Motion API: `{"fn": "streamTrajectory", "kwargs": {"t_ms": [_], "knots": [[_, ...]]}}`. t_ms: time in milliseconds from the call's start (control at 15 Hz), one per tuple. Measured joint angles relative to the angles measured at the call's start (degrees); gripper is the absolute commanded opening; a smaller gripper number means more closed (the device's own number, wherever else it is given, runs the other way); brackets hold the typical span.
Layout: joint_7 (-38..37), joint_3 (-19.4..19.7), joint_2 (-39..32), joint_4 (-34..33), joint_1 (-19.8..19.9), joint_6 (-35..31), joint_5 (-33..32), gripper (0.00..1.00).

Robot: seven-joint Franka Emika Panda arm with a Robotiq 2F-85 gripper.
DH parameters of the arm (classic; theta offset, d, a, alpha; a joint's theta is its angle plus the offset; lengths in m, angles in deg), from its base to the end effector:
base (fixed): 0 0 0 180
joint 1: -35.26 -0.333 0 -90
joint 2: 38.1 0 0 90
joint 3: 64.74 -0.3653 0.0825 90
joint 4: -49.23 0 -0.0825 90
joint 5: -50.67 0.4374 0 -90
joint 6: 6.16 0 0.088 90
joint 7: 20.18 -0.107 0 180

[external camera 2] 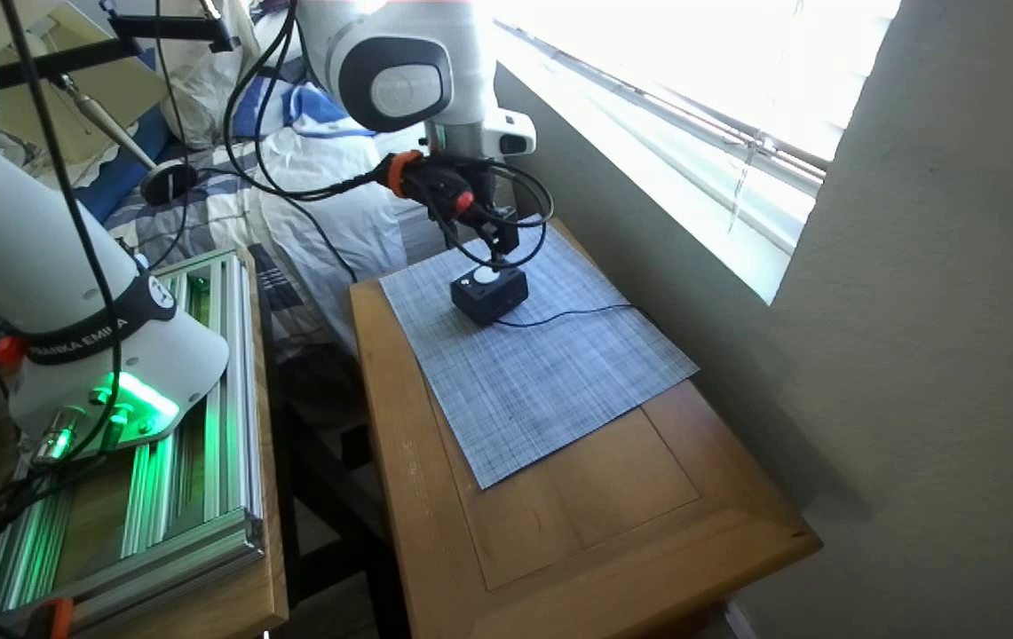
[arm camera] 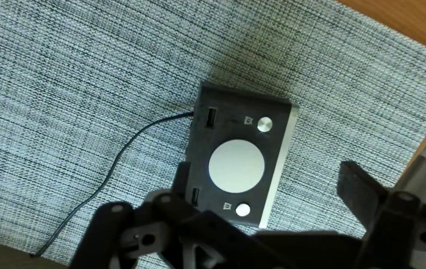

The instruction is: Move the speaker to the right

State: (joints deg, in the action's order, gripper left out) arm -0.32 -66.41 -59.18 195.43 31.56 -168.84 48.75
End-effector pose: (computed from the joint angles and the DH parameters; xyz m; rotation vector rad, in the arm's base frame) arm 0.4620 0.0465 0.1221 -3.0408 -0.7300 0.1237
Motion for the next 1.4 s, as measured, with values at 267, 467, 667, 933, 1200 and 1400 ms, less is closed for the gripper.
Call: {"fn": "streamTrajectory", "kwargs": {"t_ms": [267, 467, 667, 933, 1200, 1400], "knots": [[-0.49, 0.24, -2.91, -1.97, 0.14, 0.0, -1.32, 1.0], [-0.52, 0.0, -4.62, -3.17, 0.71, -0.23, -1.59, 1.0], [-0.52, -0.73, -5.91, -3.91, 1.89, -1.17, -1.59, 1.0], [-0.52, -1.18, -7.3, -4.36, 2.92, -2.68, -1.59, 1.0], [-0.75, -1.48, -8.45, -4.42, 3.15, -4.06, -1.59, 1.0], [-1.41, -1.81, -9.28, -4.43, 3.21, -4.77, -1.59, 1.0]]}}
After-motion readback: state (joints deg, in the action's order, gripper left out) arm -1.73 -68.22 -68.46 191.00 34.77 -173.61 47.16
